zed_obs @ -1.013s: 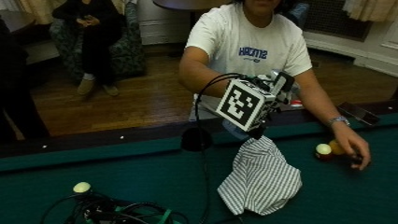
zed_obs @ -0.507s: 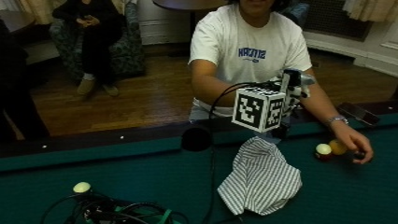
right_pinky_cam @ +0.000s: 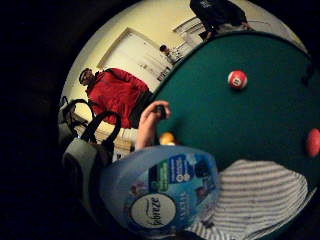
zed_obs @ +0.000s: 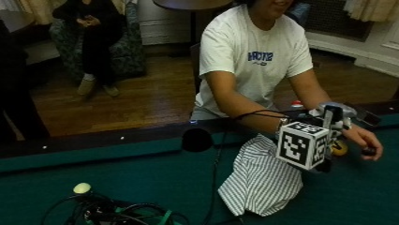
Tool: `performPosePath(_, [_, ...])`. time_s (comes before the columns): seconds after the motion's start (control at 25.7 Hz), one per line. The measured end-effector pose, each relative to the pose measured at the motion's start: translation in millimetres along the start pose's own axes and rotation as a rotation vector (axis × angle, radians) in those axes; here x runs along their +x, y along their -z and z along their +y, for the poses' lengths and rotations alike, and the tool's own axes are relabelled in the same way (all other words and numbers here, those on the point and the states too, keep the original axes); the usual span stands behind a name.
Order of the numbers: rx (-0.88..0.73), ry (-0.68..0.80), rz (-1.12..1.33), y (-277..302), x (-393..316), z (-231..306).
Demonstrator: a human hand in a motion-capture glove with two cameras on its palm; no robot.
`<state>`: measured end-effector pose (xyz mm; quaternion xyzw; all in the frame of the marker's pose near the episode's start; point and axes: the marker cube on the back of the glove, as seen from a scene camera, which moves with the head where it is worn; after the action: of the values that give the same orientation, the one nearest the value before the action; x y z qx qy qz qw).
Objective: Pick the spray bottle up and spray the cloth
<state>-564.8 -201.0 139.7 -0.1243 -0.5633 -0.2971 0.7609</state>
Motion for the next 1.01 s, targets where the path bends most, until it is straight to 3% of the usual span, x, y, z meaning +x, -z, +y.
performPosePath(0.51, [0.091,-0.050,-0.052,-94.8,63.4,-53.5])
performPosePath(1.01, [0.135,-0.022,-0.037,-118.5,79.3,-103.9])
